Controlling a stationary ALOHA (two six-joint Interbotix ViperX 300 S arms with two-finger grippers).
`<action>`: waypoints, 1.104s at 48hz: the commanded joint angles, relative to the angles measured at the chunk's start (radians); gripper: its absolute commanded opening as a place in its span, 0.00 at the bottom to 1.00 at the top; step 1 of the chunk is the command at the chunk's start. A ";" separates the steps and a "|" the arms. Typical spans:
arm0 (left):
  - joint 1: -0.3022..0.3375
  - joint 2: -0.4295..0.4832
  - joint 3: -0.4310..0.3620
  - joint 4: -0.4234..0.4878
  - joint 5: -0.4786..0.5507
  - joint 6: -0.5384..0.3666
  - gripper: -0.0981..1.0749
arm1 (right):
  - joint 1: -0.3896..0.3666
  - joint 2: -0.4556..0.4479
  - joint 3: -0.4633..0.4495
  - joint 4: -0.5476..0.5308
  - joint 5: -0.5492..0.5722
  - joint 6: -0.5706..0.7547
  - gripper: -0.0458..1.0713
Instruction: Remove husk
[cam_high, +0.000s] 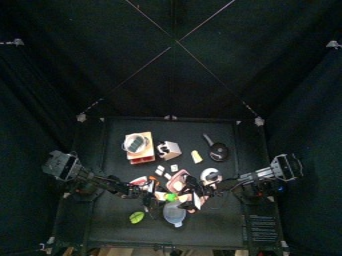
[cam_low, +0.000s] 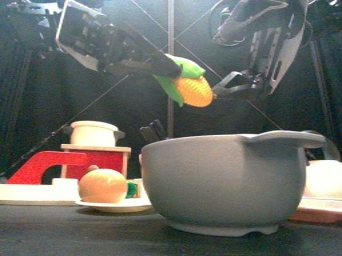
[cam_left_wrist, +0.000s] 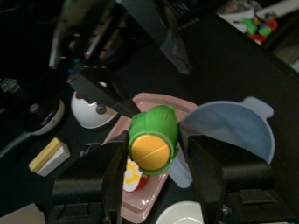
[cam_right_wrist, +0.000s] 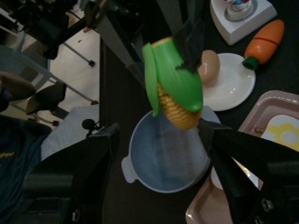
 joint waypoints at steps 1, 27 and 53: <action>-0.020 -0.048 -0.006 -0.083 -0.092 -0.051 0.70 | -0.005 -0.031 -0.009 0.023 -0.003 -0.002 0.93; -0.046 -0.048 0.069 0.002 -0.568 -0.572 0.70 | -0.124 -0.043 -0.029 0.046 -0.183 -0.011 0.93; -0.012 0.058 0.049 0.020 -0.701 -0.788 0.70 | -0.225 -0.038 0.017 0.098 -0.514 -0.018 0.93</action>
